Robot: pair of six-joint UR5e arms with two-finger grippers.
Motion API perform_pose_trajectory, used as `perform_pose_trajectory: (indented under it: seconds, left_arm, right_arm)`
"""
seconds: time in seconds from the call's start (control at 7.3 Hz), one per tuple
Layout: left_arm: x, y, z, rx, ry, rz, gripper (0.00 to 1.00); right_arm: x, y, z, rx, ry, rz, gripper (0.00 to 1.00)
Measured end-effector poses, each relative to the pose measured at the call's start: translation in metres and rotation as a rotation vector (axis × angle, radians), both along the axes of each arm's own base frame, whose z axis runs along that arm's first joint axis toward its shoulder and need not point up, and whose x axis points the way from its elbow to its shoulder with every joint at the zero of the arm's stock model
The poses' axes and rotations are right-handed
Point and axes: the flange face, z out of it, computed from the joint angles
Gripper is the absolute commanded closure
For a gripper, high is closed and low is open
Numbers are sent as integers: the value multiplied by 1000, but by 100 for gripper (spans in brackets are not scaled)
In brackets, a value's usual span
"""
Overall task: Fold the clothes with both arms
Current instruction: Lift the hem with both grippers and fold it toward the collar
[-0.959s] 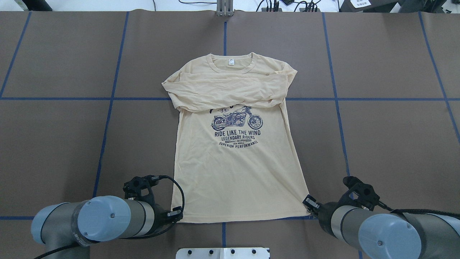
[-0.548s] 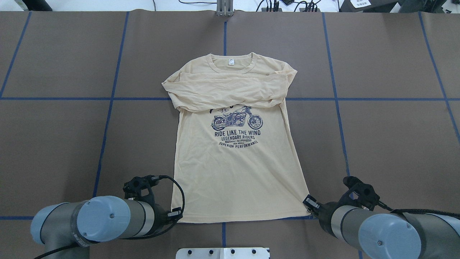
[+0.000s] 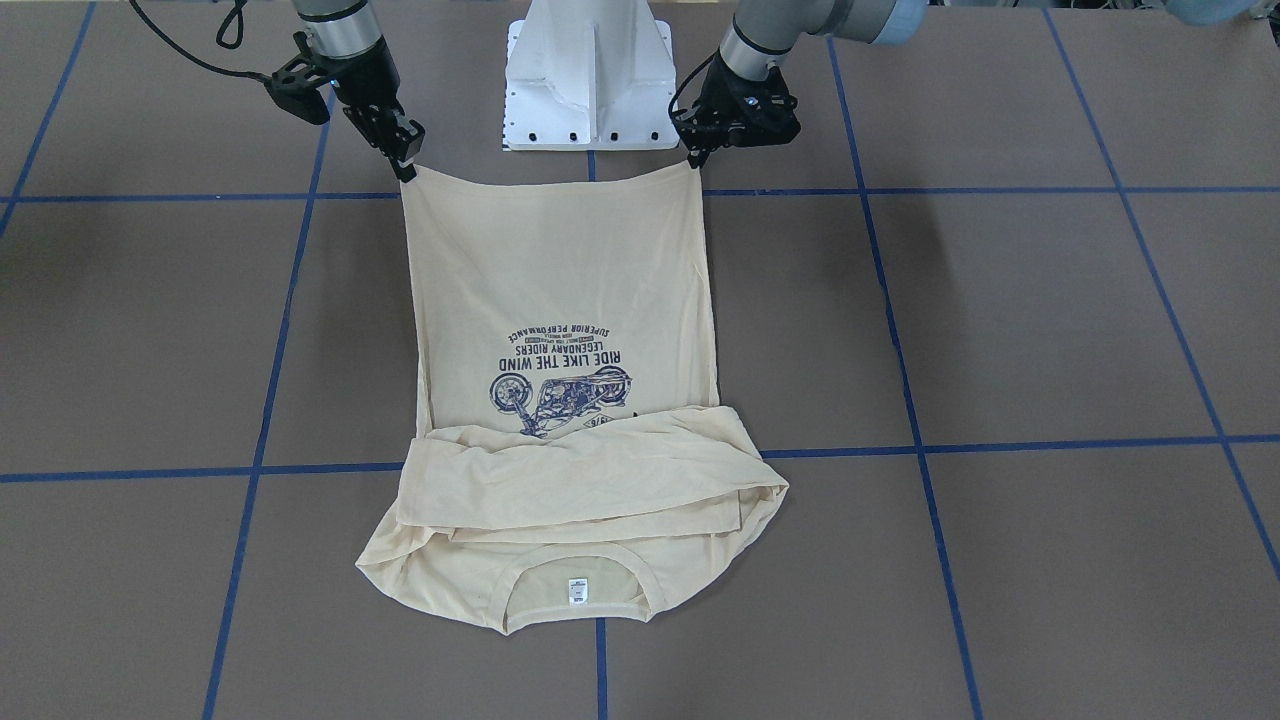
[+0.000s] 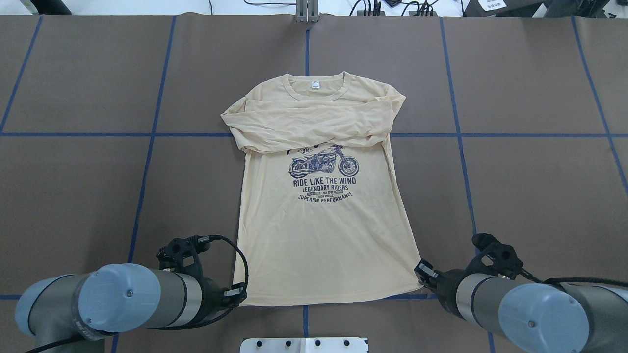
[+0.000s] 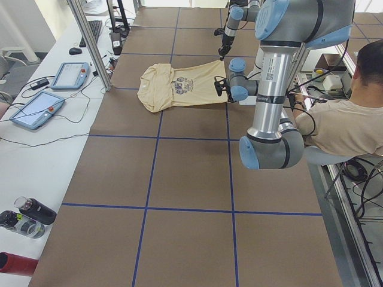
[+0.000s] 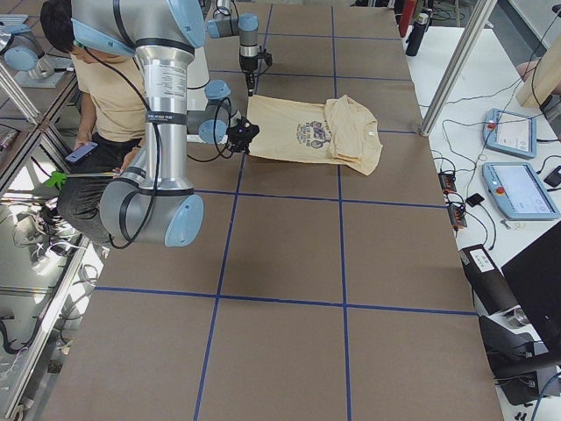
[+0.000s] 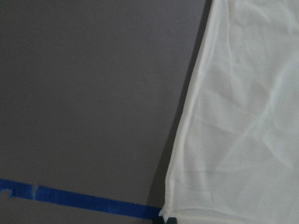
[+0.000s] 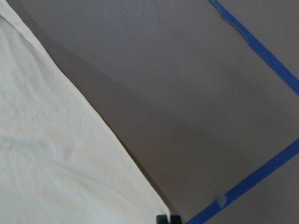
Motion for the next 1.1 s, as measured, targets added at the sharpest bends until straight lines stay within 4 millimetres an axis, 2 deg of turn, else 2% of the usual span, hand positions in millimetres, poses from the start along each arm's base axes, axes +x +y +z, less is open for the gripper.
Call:
perform_pose_trajectory:
  seconds: [0.27, 0.55, 0.69, 0.82, 1.1]
  left_arm:
    - [-46, -16, -37, -10, 71, -52, 100]
    - [-89, -54, -60, -21, 127, -113, 100]
    - [-102, -79, -63, -24, 134, -158, 100]
    - [-105, -104, -62, -8, 129, -193, 100]
    - [-90, -166, -60, 47, 92, -252, 100]
  right_arm:
    - [37, -35, -19, -78, -60, 9, 100]
    - [66, -73, -41, -145, -135, 14, 100]
    - [71, -102, -47, -167, -160, 36, 100]
    - [71, -135, -49, -186, -170, 67, 100]
    - [68, -213, -54, -191, -134, 115, 100]
